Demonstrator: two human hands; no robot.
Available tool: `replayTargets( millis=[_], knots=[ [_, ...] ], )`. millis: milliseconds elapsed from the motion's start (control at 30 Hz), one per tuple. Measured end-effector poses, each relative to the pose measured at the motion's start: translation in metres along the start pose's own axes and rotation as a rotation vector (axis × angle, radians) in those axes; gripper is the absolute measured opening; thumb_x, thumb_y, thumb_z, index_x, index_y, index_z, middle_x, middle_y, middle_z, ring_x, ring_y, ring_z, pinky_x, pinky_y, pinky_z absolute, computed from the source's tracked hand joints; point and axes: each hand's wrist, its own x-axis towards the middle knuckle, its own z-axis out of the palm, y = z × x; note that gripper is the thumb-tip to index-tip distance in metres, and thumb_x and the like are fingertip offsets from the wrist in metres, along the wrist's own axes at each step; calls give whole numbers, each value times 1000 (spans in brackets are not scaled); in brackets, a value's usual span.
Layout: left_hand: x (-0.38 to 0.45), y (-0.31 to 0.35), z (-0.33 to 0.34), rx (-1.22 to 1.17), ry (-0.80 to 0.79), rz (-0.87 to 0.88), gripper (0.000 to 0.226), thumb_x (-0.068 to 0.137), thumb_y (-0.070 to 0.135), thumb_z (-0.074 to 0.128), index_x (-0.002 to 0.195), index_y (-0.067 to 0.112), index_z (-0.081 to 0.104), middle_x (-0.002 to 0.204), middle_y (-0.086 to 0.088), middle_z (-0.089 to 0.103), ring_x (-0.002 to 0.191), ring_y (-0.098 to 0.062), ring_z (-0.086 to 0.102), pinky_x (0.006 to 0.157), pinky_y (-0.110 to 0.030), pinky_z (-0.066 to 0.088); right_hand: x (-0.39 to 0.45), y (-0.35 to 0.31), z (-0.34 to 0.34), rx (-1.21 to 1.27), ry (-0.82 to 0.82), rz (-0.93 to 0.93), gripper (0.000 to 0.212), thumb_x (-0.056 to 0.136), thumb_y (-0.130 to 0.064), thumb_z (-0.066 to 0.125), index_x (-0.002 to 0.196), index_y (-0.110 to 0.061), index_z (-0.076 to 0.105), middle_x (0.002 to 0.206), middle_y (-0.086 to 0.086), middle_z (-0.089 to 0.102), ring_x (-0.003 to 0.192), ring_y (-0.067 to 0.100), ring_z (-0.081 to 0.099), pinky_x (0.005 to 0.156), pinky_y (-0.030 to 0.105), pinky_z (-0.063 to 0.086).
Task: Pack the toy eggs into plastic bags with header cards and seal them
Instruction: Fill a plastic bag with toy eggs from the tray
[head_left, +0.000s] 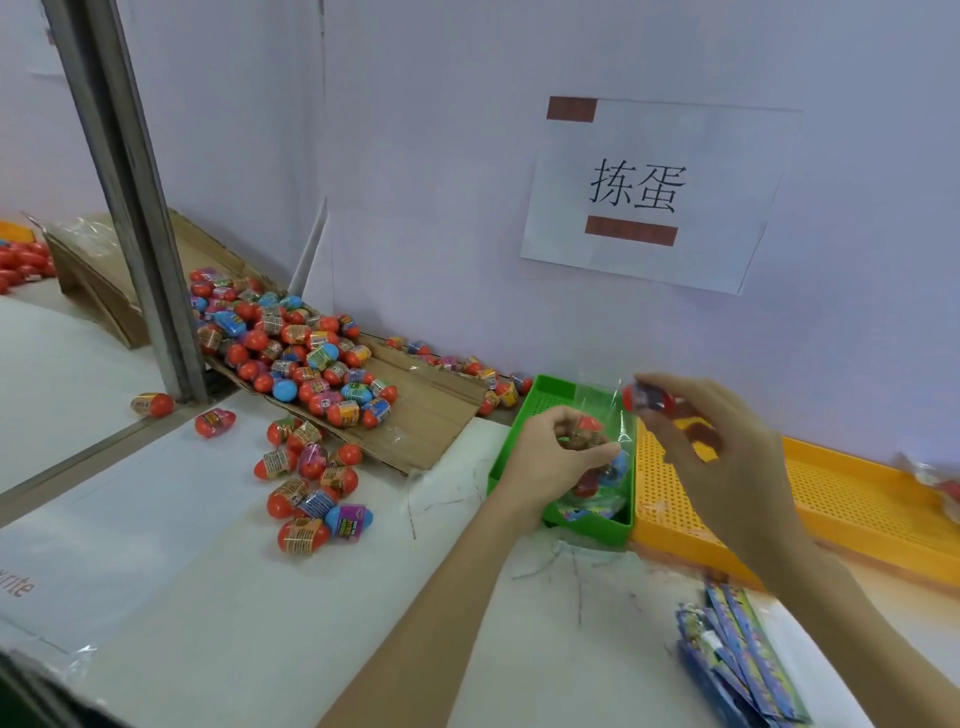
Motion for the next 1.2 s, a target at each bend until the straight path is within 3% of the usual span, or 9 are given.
replayTargets(
  millis=[100,167,267,367,500,733,933,1100,1200],
  knots=[
    [-3,6,2,-13,-40,81,34,83,21,88,112,16,70,109,-3,75,101,-19,72,78,-26,61,-38,19,-19,78,11,73,40,93,-20,69,132,-29,63,117,-7,68,93,13,70,76,41,63],
    [-9,16,5,-13,-66,132,28,85,18,86,109,19,71,108,-2,76,100,-19,73,71,-24,59,-45,25,-18,191,66,164,40,91,-22,71,129,-25,63,118,-7,69,102,15,71,75,37,63],
    [-18,25,10,16,-142,225,27,88,14,83,111,19,69,107,2,76,99,-20,75,68,-31,62,-49,21,-17,266,115,107,35,92,-17,72,127,-20,63,119,-3,69,111,18,69,82,27,61],
    [-23,27,16,87,-211,325,32,88,13,83,115,17,67,108,1,76,101,-16,75,80,-35,64,-46,12,-26,191,193,5,40,95,-9,70,130,-25,59,121,0,67,113,17,68,85,18,56],
    [-24,27,23,211,-261,381,39,85,16,86,118,21,68,112,7,75,105,-13,72,95,-34,59,-48,20,-36,2,176,-52,31,97,-5,67,128,-11,64,123,-1,61,107,13,63,80,15,55],
    [-24,27,20,249,-262,390,42,84,19,86,122,22,68,114,11,74,107,-9,70,95,-27,57,-54,25,-42,-50,77,-23,39,96,-7,68,134,-15,67,123,3,59,97,13,63,75,26,58],
    [-25,28,21,227,-292,368,44,88,17,83,128,23,66,122,8,72,111,-19,70,100,-45,57,-55,18,-40,-175,130,-18,36,100,-11,63,136,-9,66,122,7,64,97,17,64,79,30,61],
    [-25,28,20,211,-345,360,47,90,21,81,133,27,64,128,13,69,115,-14,68,98,-32,58,-54,13,-42,-223,165,45,26,96,-13,70,122,-10,71,116,2,70,83,13,65,79,6,47],
    [-24,28,18,158,-332,376,44,92,20,80,133,28,65,129,13,70,117,-14,69,98,-29,57,-55,12,-43,-194,120,20,26,93,-13,74,118,-11,73,111,0,71,82,10,59,84,0,40]
  ],
)
